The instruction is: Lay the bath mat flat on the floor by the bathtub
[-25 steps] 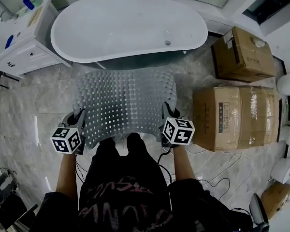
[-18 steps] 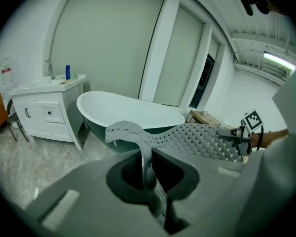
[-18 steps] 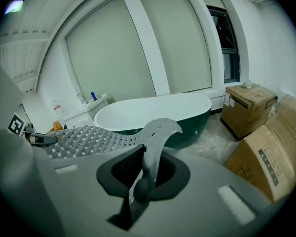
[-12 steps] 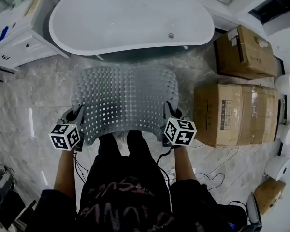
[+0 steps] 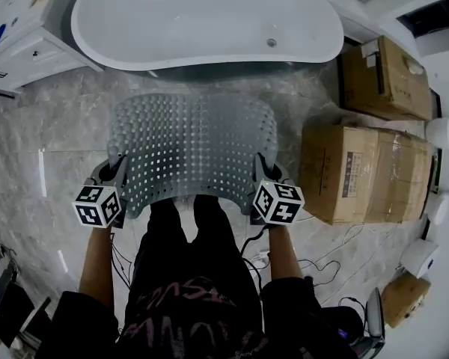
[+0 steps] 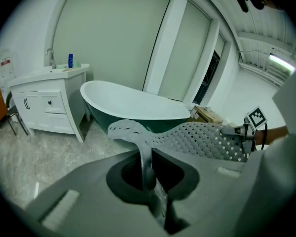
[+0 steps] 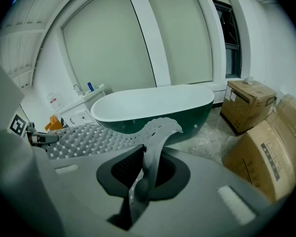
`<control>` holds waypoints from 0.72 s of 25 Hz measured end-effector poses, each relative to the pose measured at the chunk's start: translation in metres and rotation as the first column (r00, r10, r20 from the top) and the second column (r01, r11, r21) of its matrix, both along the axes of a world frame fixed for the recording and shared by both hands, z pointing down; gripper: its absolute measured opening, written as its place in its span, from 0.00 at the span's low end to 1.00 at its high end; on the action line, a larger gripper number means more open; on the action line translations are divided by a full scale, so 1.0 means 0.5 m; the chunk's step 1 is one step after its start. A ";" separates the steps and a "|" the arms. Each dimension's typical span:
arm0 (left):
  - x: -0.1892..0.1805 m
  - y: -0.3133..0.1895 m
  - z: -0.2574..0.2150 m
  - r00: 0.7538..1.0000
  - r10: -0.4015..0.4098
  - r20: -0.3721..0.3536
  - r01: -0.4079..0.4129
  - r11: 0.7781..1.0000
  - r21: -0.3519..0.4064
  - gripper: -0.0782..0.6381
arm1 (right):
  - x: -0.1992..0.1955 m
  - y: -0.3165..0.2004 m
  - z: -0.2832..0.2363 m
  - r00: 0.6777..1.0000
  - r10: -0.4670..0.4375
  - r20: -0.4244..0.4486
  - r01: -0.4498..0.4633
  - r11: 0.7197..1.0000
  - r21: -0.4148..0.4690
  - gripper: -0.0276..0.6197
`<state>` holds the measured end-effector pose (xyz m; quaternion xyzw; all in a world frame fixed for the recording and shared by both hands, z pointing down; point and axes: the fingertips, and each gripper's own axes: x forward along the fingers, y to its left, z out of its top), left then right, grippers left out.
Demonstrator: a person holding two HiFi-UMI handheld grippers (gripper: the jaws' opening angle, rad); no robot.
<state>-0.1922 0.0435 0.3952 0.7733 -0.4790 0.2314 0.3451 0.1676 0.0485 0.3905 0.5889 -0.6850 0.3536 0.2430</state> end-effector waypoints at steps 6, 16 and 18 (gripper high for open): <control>-0.008 -0.014 0.046 1.000 -0.009 0.011 0.009 1.000 -0.023 0.14 | -0.016 -0.021 0.039 1.000 -0.024 -0.008 0.024 1.000 -0.017 0.11; -0.028 -0.047 0.134 1.000 -0.021 0.013 0.021 0.999 -0.038 0.14 | -0.042 -0.051 0.117 0.999 -0.038 -0.011 0.037 0.999 -0.028 0.11; -0.030 -0.049 0.154 1.000 -0.023 0.013 0.024 0.999 -0.047 0.14 | -0.045 -0.053 0.133 0.999 -0.039 -0.013 0.039 0.999 -0.033 0.11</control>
